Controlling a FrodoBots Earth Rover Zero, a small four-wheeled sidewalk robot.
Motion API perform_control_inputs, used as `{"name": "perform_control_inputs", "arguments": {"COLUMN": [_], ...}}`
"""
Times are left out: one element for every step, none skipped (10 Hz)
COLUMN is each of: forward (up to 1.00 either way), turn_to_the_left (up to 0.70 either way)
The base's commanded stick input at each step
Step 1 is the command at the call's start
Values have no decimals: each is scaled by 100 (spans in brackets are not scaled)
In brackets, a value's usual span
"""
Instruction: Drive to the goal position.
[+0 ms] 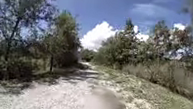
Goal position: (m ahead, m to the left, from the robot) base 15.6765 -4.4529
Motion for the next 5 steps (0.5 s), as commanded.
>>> {"name": "perform_control_inputs", "arguments": {"forward": [50,50,50,34,0], "turn_to_the_left": [0,0,0,0,0]}}
